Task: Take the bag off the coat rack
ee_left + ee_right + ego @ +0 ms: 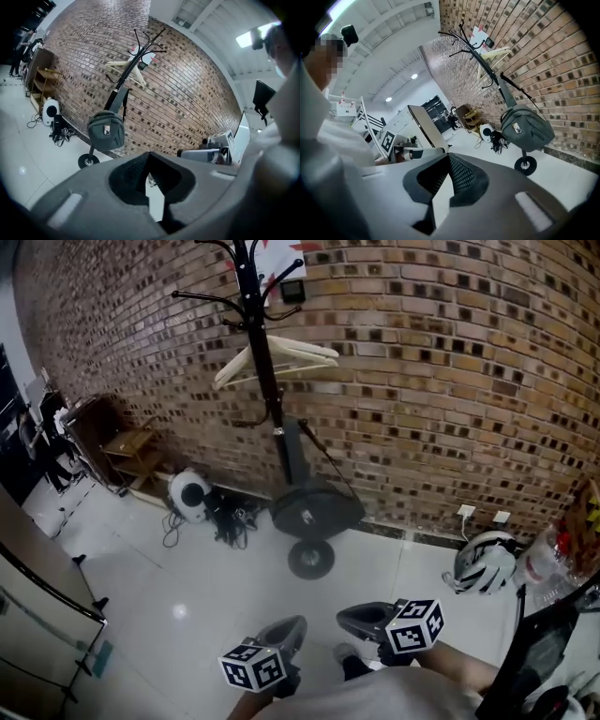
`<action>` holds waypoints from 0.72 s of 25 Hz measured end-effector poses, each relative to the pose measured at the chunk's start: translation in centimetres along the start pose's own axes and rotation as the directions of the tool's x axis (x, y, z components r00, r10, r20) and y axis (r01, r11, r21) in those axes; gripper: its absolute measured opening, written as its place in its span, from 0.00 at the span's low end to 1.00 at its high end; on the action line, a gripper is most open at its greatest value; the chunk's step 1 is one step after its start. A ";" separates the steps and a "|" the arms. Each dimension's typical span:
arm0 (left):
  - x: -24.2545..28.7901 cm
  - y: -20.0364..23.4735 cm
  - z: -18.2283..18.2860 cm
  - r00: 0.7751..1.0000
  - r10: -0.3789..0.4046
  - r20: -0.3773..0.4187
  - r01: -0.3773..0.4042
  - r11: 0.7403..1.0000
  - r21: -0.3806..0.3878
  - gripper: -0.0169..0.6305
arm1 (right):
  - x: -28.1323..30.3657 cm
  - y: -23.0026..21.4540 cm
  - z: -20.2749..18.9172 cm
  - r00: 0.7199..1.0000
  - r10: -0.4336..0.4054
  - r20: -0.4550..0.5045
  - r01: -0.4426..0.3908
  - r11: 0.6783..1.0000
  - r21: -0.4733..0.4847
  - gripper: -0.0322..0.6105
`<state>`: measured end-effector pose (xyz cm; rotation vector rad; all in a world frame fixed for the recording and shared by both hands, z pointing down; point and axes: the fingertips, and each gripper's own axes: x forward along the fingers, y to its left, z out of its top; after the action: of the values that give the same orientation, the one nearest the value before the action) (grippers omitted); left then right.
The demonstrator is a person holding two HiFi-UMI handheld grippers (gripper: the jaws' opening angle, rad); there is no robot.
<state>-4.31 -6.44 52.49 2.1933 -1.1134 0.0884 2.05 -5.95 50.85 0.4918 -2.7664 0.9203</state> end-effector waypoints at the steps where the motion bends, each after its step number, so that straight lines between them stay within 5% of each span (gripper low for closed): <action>1: 1.6 1.2 1.4 1.000 0.007 -0.001 -0.007 1.000 -0.003 0.03 | 0.6 -1.7 1.6 1.000 -0.001 0.000 0.001 1.000 -0.011 0.05; 9: 10.7 5.9 13.7 0.998 0.013 0.054 -0.016 0.998 0.057 0.03 | 4.2 -12.7 13.8 0.999 -0.036 0.010 0.037 0.992 -0.118 0.05; 18: 14.2 11.4 17.8 0.998 0.037 0.044 -0.038 0.999 0.023 0.03 | 8.4 -17.6 19.5 0.999 -0.030 0.021 0.033 0.987 -0.159 0.05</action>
<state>-7.76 -31.50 49.63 2.2055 -1.1835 0.0714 -0.69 -33.18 47.31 0.5177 -2.8106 0.6836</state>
